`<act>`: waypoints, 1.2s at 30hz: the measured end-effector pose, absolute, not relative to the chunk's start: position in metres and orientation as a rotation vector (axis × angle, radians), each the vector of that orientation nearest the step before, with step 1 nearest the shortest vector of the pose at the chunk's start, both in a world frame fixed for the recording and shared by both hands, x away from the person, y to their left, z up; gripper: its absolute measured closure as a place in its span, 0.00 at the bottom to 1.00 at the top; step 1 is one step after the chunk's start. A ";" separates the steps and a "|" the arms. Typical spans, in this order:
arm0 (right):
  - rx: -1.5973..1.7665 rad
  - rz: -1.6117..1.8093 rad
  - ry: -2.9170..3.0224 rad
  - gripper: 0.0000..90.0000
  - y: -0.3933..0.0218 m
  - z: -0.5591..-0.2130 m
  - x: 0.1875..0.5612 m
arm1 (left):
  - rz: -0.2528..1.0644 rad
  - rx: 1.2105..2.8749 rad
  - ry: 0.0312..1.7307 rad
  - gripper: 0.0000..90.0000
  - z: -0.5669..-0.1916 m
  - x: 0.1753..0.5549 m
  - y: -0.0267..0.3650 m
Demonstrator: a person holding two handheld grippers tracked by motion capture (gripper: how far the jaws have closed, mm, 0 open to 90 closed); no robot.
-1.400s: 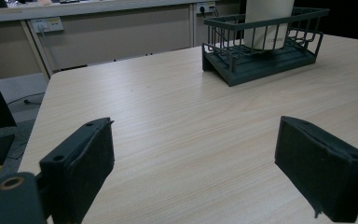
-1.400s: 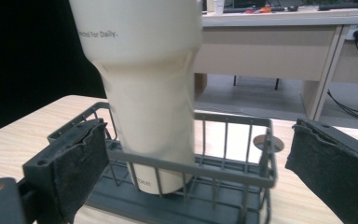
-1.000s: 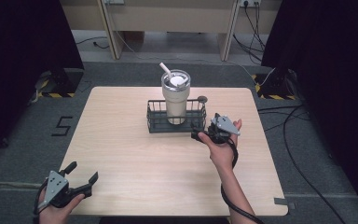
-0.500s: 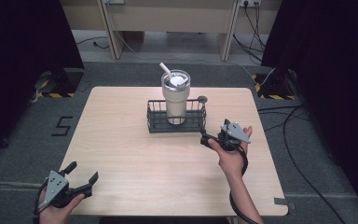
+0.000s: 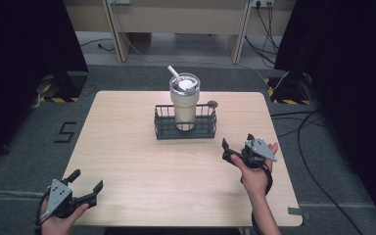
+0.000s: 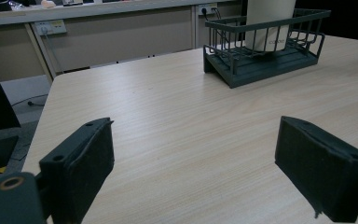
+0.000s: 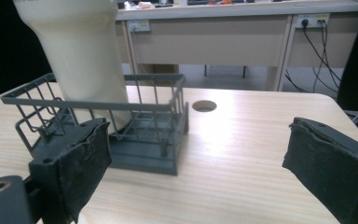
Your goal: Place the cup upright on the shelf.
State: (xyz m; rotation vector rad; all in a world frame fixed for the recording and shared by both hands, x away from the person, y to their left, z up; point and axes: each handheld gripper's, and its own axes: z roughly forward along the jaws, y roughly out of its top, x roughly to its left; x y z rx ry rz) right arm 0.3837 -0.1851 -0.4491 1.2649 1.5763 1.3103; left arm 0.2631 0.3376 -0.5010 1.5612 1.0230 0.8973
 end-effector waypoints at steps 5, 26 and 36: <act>1.282 1.296 1.567 0.08 -0.196 -0.454 0.377 | 0.899 1.559 1.026 0.12 -0.501 0.263 0.338; 1.355 1.231 1.525 0.09 -0.235 -0.475 0.354 | 0.904 1.559 1.027 0.12 -0.501 0.263 0.338; 1.382 1.198 1.510 0.09 -0.249 -0.487 0.346 | 0.905 1.560 1.028 0.12 -0.501 0.263 0.338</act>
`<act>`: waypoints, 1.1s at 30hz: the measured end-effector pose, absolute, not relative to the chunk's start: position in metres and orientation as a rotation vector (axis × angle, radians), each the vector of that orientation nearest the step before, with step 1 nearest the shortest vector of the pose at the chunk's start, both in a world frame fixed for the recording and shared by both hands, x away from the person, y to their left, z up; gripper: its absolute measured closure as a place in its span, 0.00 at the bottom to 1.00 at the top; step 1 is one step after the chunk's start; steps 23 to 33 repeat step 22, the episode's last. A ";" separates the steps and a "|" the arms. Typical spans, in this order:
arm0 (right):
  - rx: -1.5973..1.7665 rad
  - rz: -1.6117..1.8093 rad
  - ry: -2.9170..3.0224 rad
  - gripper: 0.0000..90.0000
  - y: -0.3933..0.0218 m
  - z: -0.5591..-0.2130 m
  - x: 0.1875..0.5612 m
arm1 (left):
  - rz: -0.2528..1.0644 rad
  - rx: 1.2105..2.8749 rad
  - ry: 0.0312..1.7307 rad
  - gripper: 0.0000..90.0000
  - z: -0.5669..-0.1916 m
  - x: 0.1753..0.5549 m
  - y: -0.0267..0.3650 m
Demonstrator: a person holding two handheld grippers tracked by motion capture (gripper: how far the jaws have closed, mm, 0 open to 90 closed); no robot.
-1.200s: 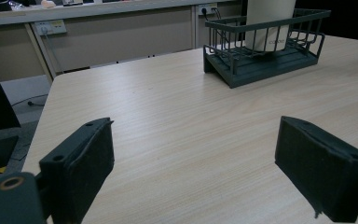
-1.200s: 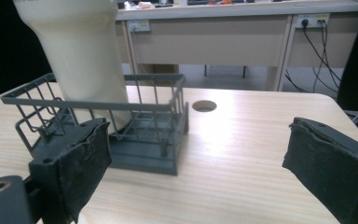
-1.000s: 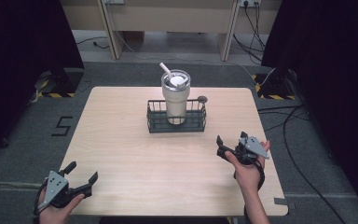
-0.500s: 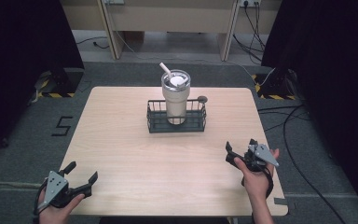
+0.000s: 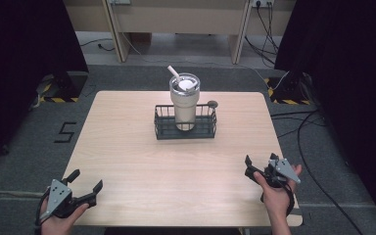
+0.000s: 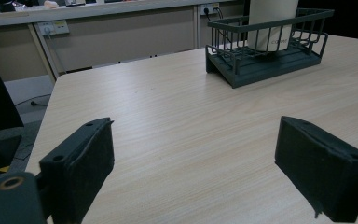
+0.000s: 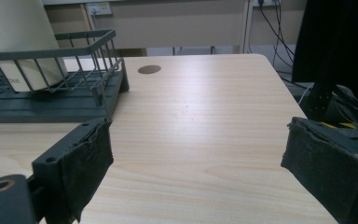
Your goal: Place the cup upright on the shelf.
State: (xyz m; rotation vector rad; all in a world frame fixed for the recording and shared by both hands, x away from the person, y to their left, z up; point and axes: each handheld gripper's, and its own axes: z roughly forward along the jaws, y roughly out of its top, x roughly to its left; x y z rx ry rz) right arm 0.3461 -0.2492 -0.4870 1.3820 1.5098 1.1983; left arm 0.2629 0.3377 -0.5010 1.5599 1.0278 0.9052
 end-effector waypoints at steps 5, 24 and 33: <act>1.390 1.192 1.503 0.09 -0.253 -0.490 0.344 | 0.906 1.559 1.028 0.12 -0.501 0.263 0.338; 1.394 1.192 1.501 0.09 -0.255 -0.492 0.343 | 0.910 1.557 1.026 0.12 -0.500 0.264 0.339; 1.394 1.192 1.501 0.09 -0.255 -0.492 0.343 | 0.910 1.557 1.026 0.12 -0.500 0.264 0.339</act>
